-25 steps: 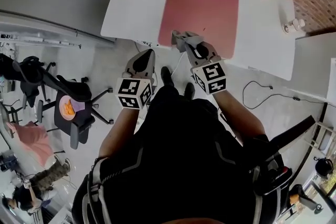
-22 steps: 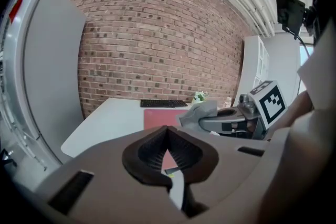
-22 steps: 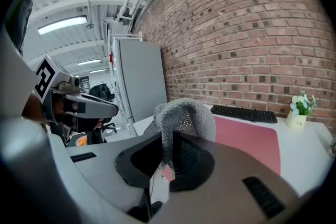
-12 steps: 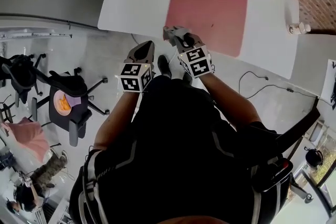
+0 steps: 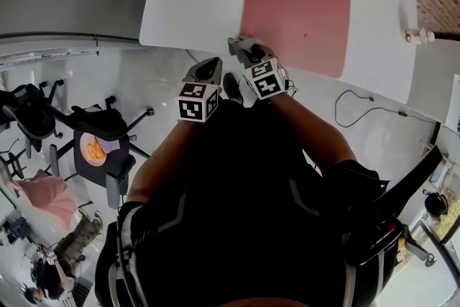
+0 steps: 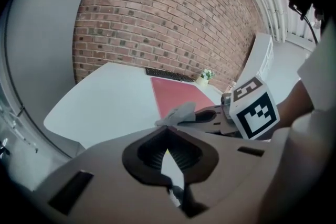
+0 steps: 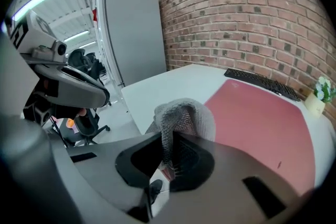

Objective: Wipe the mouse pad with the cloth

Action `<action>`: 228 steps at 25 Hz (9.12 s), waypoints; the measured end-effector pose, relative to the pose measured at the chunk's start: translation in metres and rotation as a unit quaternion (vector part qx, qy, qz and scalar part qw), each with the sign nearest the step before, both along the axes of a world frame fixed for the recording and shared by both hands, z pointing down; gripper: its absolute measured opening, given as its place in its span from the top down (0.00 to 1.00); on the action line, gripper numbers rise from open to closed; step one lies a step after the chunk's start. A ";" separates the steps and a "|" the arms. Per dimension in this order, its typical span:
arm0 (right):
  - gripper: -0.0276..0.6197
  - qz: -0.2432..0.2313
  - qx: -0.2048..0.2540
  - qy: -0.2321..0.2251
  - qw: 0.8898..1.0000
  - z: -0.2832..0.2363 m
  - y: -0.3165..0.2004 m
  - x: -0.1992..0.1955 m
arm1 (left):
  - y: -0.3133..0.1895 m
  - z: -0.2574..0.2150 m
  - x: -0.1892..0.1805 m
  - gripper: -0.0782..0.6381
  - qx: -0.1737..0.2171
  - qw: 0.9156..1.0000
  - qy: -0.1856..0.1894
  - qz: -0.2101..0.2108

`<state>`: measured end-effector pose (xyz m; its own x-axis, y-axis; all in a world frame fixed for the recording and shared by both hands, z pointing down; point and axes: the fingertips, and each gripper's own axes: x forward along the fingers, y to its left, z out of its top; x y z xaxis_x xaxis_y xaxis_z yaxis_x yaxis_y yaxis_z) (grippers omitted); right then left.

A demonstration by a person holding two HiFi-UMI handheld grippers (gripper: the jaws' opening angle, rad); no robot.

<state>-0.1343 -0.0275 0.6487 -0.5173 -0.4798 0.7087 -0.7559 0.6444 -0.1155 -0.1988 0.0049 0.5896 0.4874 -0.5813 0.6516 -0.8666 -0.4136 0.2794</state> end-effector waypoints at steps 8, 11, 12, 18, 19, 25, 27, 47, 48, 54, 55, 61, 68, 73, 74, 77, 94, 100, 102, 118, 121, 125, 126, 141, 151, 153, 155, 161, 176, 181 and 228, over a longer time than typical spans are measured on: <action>0.91 0.008 -0.029 0.016 0.999 0.017 -0.005 0.007 | -0.014 0.007 -0.005 0.89 -0.012 1.000 -0.008 0.005; 0.91 0.003 -0.035 0.016 0.999 0.022 -0.007 0.010 | -0.017 0.009 -0.003 0.89 -0.015 1.000 -0.011 0.000; 0.91 0.002 -0.038 0.015 0.999 0.023 -0.006 0.010 | -0.017 0.009 -0.001 0.89 -0.016 1.000 -0.011 -0.001; 0.91 -0.005 -0.047 0.011 0.999 0.027 -0.003 0.024 | -0.025 0.011 0.010 0.89 -0.020 1.000 -0.016 -0.005; 0.91 -0.004 -0.048 0.011 0.999 0.029 -0.002 0.028 | -0.026 0.012 0.013 0.89 -0.020 1.000 -0.015 -0.005; 0.91 0.013 -0.059 0.011 0.998 0.029 0.000 0.050 | -0.030 0.017 0.029 0.89 -0.032 0.999 -0.009 0.001; 0.91 0.017 -0.061 0.011 0.998 0.029 0.002 0.059 | -0.031 0.018 0.037 0.89 -0.035 0.999 -0.009 0.004; 0.91 0.108 -0.069 -0.001 0.992 0.036 0.021 0.160 | -0.038 0.034 0.118 0.89 -0.055 0.993 -0.013 0.105; 0.91 0.113 -0.069 -0.001 0.991 0.036 0.023 0.165 | -0.038 0.034 0.121 0.89 -0.056 0.992 -0.013 0.111; 0.91 0.148 -0.061 0.008 0.987 0.036 0.032 0.200 | -0.035 0.032 0.136 0.89 -0.054 0.989 -0.010 0.138; 0.91 0.159 -0.061 0.012 0.985 0.037 0.033 0.208 | -0.036 0.032 0.138 0.89 -0.053 0.988 -0.009 0.142; 0.91 0.233 -0.064 0.030 0.970 0.039 0.046 0.262 | -0.041 0.030 0.152 0.89 -0.050 0.986 0.002 0.160; 0.91 0.330 -0.090 0.051 0.938 0.038 0.063 0.322 | -0.043 0.027 0.158 0.89 -0.048 0.985 0.014 0.165; 0.91 0.291 -0.056 0.045 0.954 0.007 0.041 0.296 | -0.047 0.020 0.136 0.89 -0.042 0.989 0.027 0.138; 0.91 0.274 -0.047 0.044 0.960 0.000 0.034 0.283 | -0.048 0.018 0.129 0.89 -0.040 0.990 0.028 0.132; 0.91 0.221 -0.022 0.035 0.974 -0.020 0.011 0.238 | -0.050 0.016 0.103 0.89 -0.033 0.993 0.027 0.110; 0.91 0.066 -0.070 -0.016 0.995 0.015 -0.071 0.020 | -0.066 0.010 0.014 0.89 -0.035 0.998 0.010 0.041; 0.91 0.079 -0.063 -0.011 0.995 0.025 -0.072 0.043 | -0.073 0.020 0.018 0.89 -0.043 0.998 -0.002 0.050; 0.91 0.094 -0.066 -0.011 0.993 0.029 -0.070 0.055 | -0.074 0.022 0.024 0.89 -0.045 0.997 -0.004 0.060; 0.91 0.198 -0.075 -0.005 0.977 0.032 -0.051 0.161 | -0.092 0.029 0.095 0.89 -0.050 0.990 0.001 0.131; 0.91 0.216 -0.074 0.001 0.974 0.033 -0.048 0.185 | -0.095 0.029 0.108 0.89 -0.051 0.988 -0.001 0.145; 0.91 0.248 -0.080 0.001 0.965 0.036 -0.040 0.217 | -0.096 0.031 0.122 0.89 -0.055 0.986 -0.001 0.155; 0.91 0.255 -0.081 0.001 0.964 0.035 -0.038 0.225 | -0.096 0.030 0.127 0.89 -0.055 0.986 0.000 0.158; 0.91 0.394 -0.104 0.005 0.913 0.025 -0.017 0.349 | -0.106 0.022 0.162 0.89 -0.046 0.986 0.012 0.161; 0.91 0.180 -0.067 -0.084 0.978 -0.041 -0.119 0.181 | -0.112 0.021 0.099 0.89 -0.054 0.998 0.004 0.041; 0.91 0.118 -0.070 -0.086 0.987 -0.037 -0.129 0.134 | -0.112 0.017 0.080 0.89 -0.050 0.999 -0.002 0.010; 0.91 0.082 -0.079 -0.087 0.990 -0.029 -0.133 0.099 | -0.112 0.014 0.067 0.89 -0.047 0.999 -0.008 -0.011; 0.91 0.048 -0.110 -0.066 0.991 0.005 -0.133 0.047 | -0.109 0.011 0.040 0.89 -0.046 0.998 -0.030 -0.033; 0.91 0.145 -0.127 -0.053 0.980 0.030 -0.135 0.119 | -0.126 0.022 0.058 0.89 -0.059 0.998 -0.015 0.008; 0.91 0.180 -0.124 -0.053 0.974 0.031 -0.131 0.152 | -0.129 0.020 0.078 0.89 -0.055 0.998 -0.014 0.037; 0.91 0.116 -0.039 -0.037 0.992 -0.028 -0.203 0.142 | -0.142 0.001 0.069 0.89 -0.024 0.999 -0.014 -0.037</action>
<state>0.0080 -0.2307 0.6206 -0.4518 -0.5373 0.7121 -0.8702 0.4413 -0.2191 -0.1301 -0.1373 0.5902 0.4257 -0.5834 0.6916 -0.9020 -0.3345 0.2730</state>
